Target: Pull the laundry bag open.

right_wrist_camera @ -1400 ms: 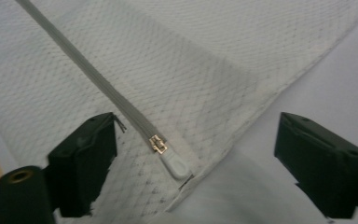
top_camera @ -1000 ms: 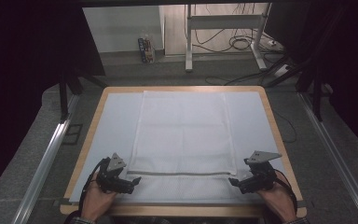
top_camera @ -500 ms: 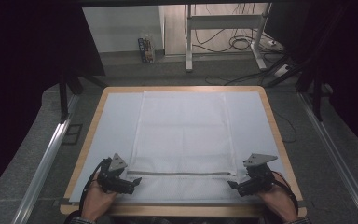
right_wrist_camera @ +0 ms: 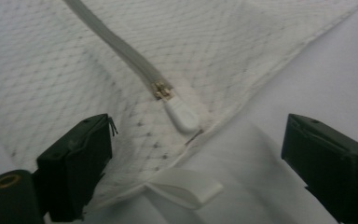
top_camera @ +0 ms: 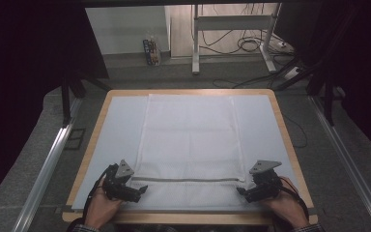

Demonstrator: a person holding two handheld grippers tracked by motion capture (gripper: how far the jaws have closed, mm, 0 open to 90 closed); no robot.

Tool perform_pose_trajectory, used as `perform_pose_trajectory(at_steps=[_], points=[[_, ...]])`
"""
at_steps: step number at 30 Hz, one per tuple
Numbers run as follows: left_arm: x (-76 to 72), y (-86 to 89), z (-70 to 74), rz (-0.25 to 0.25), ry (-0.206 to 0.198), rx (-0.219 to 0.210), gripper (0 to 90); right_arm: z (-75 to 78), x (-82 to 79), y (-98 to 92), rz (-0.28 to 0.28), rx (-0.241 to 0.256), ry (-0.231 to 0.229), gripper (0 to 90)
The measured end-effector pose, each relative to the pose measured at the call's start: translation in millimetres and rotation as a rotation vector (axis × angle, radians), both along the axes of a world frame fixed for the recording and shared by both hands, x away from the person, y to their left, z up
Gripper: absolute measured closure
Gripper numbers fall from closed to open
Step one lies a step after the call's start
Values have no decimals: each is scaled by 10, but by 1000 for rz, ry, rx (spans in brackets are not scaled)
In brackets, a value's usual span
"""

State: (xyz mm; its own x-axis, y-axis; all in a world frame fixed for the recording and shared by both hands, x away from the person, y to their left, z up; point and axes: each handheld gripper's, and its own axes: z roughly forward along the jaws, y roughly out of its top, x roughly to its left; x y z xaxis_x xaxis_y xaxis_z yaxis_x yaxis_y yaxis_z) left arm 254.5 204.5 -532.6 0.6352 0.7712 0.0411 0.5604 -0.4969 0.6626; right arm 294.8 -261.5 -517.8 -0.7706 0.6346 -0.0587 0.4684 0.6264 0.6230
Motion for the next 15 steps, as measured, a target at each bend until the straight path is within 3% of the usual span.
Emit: perform_pose_trajectory(at_steps=[8, 11, 15], points=[[1, -18, -4, -6, -1, 6, 20, -18, 38, 21, 21, -5, 23, 233], [-3, -28, -1, -10, -4, 10, 20, 6, 28, 51, -8, -18, 51, 319], [-3, -42, -1, -14, -8, 17, 23, 21, 5, 67, -7, -22, 53, 413]])
